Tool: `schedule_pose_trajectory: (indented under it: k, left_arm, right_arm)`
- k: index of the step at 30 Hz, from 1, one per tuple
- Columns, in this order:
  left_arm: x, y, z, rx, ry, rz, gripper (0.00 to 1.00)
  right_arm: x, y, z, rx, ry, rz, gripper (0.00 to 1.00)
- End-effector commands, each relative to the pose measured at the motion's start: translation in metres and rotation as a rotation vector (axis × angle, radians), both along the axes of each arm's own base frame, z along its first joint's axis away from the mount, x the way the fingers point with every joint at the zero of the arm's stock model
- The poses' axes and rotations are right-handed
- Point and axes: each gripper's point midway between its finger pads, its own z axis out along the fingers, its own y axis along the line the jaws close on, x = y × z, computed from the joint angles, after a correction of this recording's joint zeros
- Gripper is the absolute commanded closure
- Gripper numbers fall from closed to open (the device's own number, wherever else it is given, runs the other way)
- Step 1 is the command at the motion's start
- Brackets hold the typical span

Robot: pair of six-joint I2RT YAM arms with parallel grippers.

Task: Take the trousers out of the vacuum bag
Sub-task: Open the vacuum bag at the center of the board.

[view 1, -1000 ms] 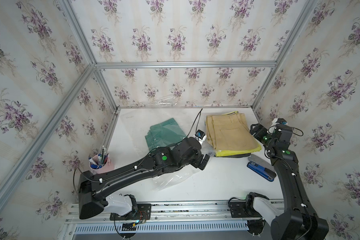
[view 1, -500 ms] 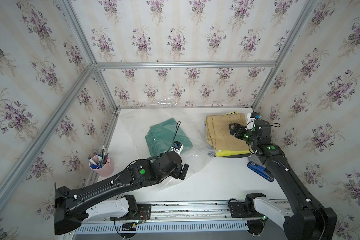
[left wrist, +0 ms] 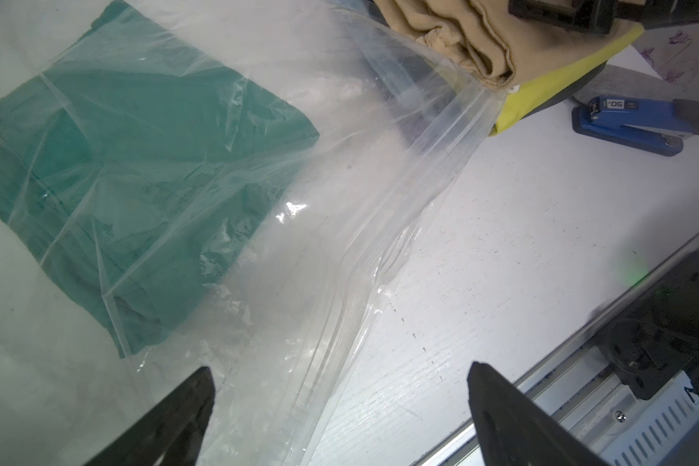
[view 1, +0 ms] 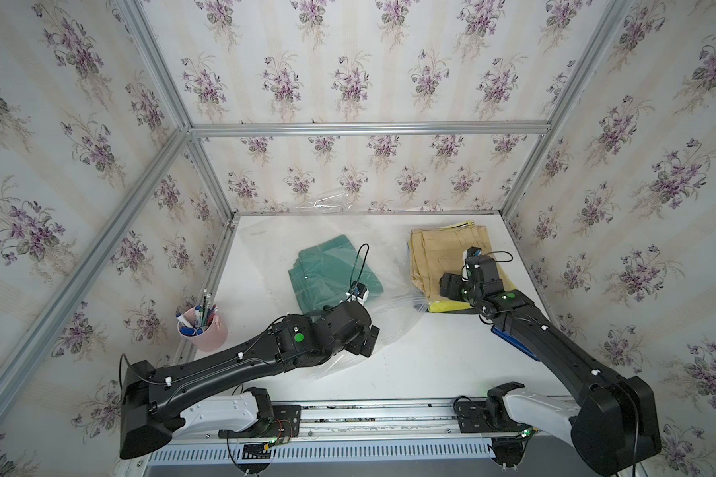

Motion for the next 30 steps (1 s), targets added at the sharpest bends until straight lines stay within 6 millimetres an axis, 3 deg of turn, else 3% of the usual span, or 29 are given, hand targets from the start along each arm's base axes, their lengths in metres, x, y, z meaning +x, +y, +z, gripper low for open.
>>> schedule_pose_trajectory:
  k: [1,5,12,19,30]
  left_arm:
    - [0.003,0.011,-0.002,0.049,-0.015,0.037,0.00]
    - [0.002,0.016,-0.004,0.071,-0.020,0.052,0.00]
    - [0.001,0.012,-0.010,0.096,-0.017,0.042,0.00]
    - [0.007,0.001,-0.020,0.146,-0.016,0.062,0.00]
    - [0.022,-0.004,-0.051,0.181,0.035,0.159,0.03]
  right_arm:
    - [-0.010,-0.022,-0.018,-0.074,0.067,-0.109,0.13]
    - [-0.007,-0.014,-0.010,-0.011,0.013,-0.094,0.13]
    - [-0.013,0.033,0.049,0.251,-0.179,0.112,0.16]
    - [-0.050,0.081,0.062,0.553,-0.141,0.298,0.18]
    - [-0.112,0.108,0.077,0.839,-0.146,0.492,0.21]
